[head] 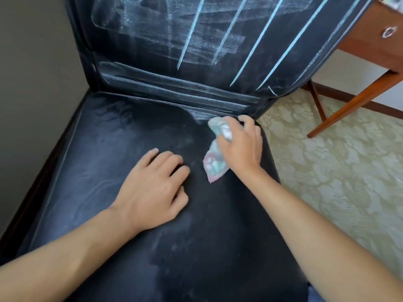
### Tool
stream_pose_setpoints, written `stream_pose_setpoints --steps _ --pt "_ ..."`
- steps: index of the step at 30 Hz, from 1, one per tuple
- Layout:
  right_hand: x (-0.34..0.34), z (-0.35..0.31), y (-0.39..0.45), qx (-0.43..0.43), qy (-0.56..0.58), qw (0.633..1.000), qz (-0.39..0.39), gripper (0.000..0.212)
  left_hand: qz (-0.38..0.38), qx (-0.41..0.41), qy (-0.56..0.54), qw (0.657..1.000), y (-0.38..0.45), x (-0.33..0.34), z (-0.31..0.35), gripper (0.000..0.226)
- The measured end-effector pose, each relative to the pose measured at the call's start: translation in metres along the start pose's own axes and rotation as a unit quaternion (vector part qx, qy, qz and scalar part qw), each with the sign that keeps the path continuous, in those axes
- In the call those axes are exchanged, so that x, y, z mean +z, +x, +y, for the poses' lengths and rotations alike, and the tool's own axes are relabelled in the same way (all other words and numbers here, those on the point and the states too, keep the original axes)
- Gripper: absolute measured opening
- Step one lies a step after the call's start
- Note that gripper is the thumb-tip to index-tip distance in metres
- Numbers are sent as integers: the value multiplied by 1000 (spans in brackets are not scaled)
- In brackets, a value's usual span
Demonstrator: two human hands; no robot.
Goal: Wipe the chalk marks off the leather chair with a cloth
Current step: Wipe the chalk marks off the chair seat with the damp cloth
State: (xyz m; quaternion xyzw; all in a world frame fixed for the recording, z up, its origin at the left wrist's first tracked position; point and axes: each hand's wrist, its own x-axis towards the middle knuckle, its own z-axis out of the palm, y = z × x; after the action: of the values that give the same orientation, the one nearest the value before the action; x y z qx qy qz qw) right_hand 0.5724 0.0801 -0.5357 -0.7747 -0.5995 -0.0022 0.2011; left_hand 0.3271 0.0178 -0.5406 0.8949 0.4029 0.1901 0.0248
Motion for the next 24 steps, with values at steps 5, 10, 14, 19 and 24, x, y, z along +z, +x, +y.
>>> stream_pose_setpoints --steps 5,10,14,19,24 --pt "2 -42 -15 34 37 998 -31 45 -220 -143 66 963 -7 -24 -28 77" --pt "0 -50 -6 -30 4 998 -60 40 -264 -153 56 951 4 -24 -26 86" --pt "11 -53 39 277 16 960 33 36 -298 -139 60 942 15 -44 -39 93" --pt "32 -146 23 35 96 993 -54 32 -310 -132 30 941 25 -59 -42 75" --pt "32 -165 25 -93 90 987 -98 27 -261 -157 -14 952 19 -66 -50 60"
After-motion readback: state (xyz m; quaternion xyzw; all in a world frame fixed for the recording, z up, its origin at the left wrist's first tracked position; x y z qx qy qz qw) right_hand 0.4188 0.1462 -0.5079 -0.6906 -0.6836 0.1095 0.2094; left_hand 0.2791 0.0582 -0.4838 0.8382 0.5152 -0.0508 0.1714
